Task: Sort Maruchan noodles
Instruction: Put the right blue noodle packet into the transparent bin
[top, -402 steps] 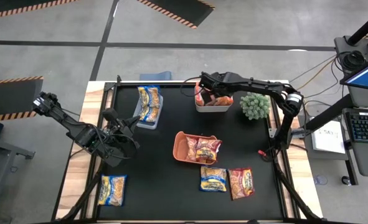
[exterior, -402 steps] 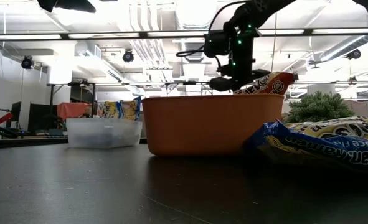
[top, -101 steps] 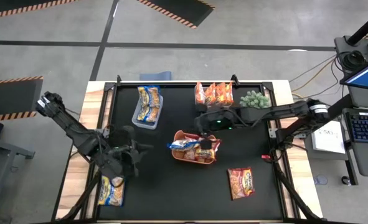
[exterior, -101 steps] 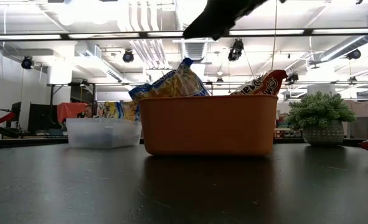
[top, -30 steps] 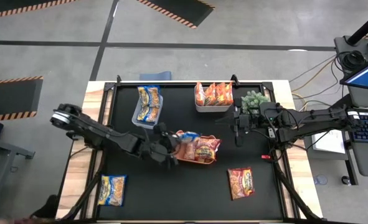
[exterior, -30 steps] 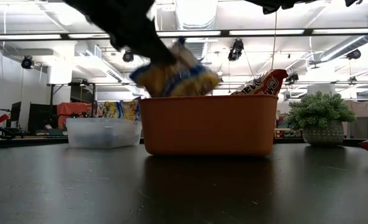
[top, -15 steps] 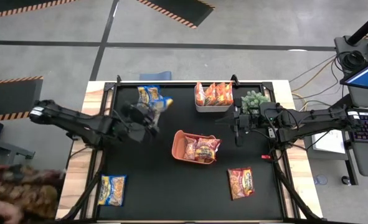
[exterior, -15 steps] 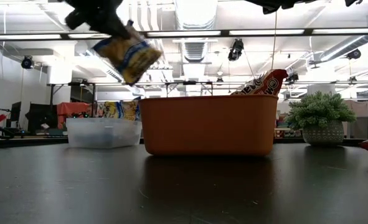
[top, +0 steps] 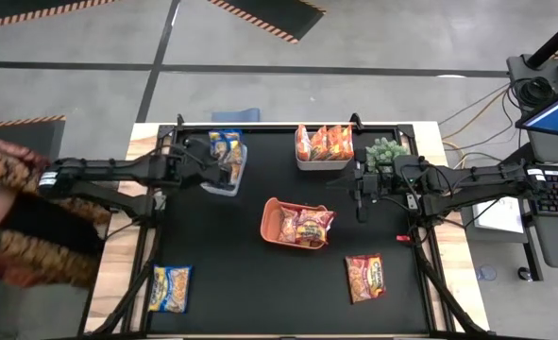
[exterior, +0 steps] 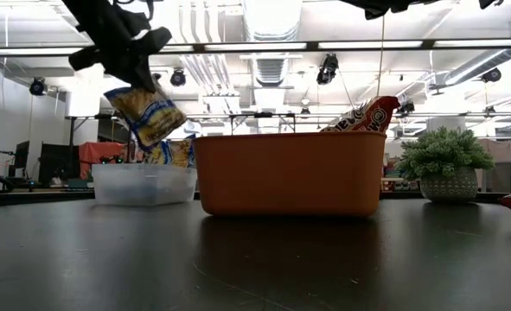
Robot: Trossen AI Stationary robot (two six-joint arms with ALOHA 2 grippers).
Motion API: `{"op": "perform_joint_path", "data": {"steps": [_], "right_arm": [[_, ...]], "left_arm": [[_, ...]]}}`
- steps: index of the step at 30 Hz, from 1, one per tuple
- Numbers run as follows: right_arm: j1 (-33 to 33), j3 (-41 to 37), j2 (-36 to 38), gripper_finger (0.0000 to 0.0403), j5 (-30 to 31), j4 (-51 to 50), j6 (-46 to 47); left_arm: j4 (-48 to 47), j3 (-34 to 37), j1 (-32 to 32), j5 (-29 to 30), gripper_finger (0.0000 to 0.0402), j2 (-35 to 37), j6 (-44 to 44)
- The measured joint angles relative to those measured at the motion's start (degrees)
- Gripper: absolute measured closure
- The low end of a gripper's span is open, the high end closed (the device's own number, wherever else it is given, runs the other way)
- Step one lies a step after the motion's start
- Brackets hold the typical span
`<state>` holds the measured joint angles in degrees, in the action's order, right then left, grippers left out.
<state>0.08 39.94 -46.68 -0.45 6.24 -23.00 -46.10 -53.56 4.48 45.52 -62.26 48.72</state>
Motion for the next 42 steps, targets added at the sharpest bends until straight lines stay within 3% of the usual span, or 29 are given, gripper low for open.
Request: {"op": "perform_joint_path", "data": {"steps": [6,22,42], "right_arm": [[0.0,0.0,0.0,0.0369,0.0,-0.5,0.1],[-8.5,0.0,-2.3,0.0369,0.2,2.4,-1.5],[-9.5,0.0,-3.5,0.0369,0.0,3.7,-3.0]], "left_arm": [[-0.2,0.0,2.4,-8.9,0.0378,0.5,-0.2],[-0.5,0.1,2.4,-12.2,0.0378,-2.1,3.0],[-1.1,0.0,5.8,-21.6,0.0378,-2.6,4.1]]}}
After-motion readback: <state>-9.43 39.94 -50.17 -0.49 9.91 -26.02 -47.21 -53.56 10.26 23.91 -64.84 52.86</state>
